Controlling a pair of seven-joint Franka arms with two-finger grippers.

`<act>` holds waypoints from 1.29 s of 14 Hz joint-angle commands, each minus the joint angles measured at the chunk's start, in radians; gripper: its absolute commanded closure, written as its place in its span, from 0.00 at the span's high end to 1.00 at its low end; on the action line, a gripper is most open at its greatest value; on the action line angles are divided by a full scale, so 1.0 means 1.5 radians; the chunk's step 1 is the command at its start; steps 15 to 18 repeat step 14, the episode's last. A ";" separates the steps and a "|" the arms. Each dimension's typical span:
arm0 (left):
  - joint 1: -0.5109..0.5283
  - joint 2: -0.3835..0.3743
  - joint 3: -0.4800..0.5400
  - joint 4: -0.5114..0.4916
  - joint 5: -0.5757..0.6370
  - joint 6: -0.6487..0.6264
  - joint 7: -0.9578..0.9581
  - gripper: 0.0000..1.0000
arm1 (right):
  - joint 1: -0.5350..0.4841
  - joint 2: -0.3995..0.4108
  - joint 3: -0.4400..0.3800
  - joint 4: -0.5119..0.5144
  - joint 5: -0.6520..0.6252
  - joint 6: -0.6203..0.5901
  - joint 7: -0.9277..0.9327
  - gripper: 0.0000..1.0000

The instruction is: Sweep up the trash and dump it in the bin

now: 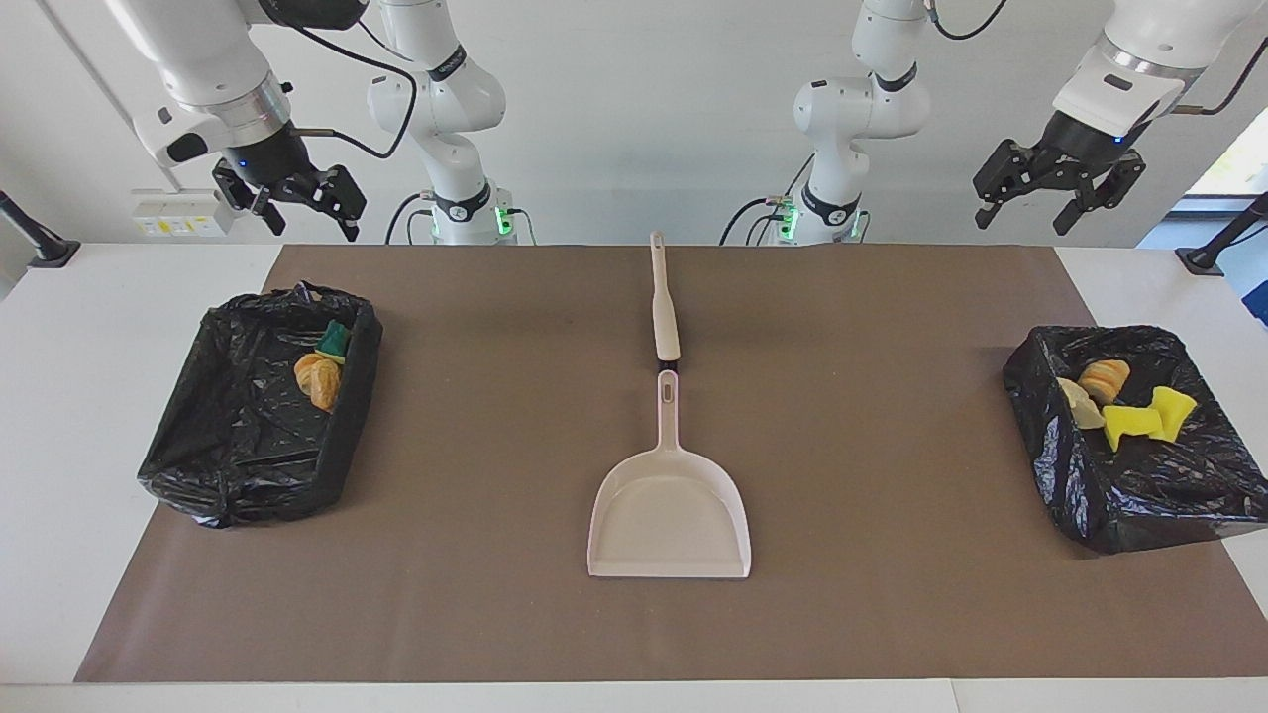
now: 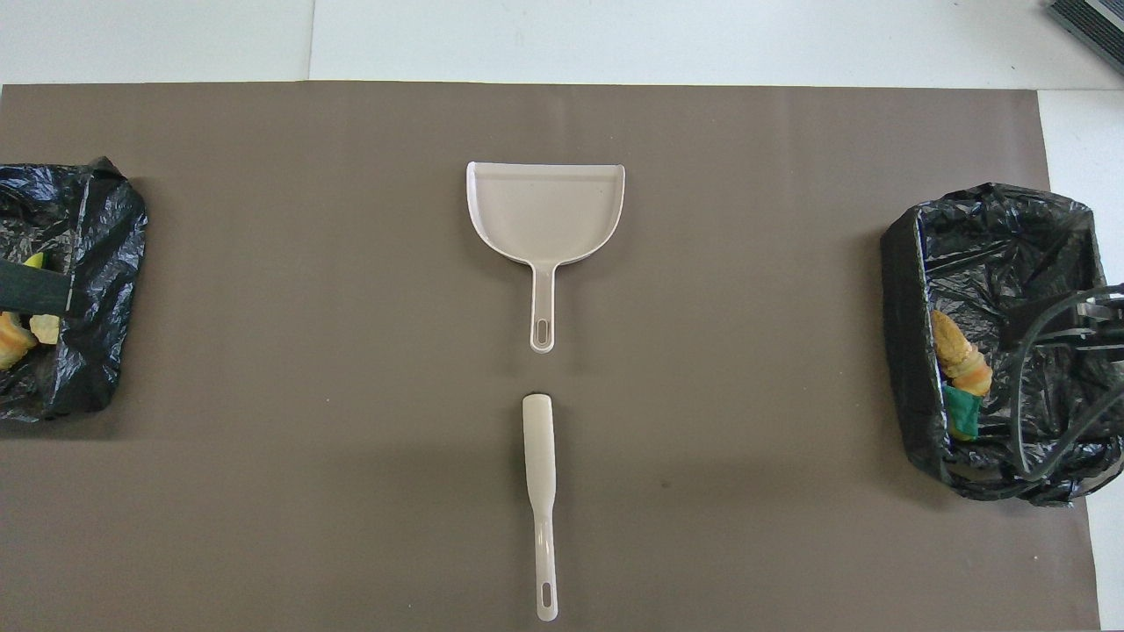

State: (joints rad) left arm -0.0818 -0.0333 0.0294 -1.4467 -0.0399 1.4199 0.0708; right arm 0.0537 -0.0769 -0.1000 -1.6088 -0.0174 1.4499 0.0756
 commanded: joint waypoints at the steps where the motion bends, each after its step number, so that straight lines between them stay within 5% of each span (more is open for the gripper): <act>1: 0.004 -0.025 -0.002 -0.044 -0.007 0.036 -0.002 1.00 | -0.012 -0.006 0.001 -0.007 0.002 0.002 -0.013 1.00; 9: 0.002 0.027 -0.003 0.023 0.032 -0.026 0.001 1.00 | 0.038 -0.006 -0.062 -0.009 0.003 0.014 -0.024 1.00; 18: 0.002 0.026 -0.003 0.022 0.028 -0.022 0.004 1.00 | 0.020 -0.007 -0.058 -0.011 0.005 0.014 -0.025 1.00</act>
